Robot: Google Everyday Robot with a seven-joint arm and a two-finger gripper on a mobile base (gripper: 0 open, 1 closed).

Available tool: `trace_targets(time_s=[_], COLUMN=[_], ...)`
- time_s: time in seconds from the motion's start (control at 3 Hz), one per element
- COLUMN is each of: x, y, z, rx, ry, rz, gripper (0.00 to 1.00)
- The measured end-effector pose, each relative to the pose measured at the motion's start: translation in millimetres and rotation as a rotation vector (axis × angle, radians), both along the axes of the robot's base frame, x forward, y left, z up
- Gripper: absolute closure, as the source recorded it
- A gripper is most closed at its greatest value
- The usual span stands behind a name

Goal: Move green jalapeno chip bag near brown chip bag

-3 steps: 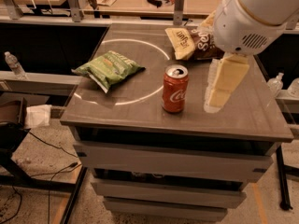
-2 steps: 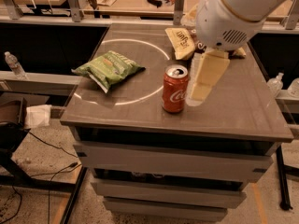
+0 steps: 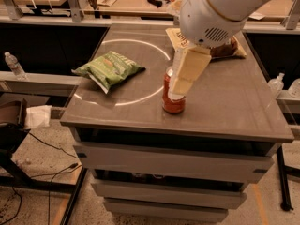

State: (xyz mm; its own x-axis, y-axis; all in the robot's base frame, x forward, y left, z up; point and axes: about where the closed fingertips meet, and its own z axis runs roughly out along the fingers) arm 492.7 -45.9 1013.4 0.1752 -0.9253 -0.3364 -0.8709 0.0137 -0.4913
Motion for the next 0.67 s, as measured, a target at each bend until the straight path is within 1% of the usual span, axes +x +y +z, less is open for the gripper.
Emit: trace_targets(time_s=[0.33,0.67], x=[6.6,21.7], y=[25.2,61.7], z=[15.3,24.3], rx=[0.000,0.008], ry=[-0.061,-0.103], rz=[0.037,0.120], gripper=[0.00,0.00])
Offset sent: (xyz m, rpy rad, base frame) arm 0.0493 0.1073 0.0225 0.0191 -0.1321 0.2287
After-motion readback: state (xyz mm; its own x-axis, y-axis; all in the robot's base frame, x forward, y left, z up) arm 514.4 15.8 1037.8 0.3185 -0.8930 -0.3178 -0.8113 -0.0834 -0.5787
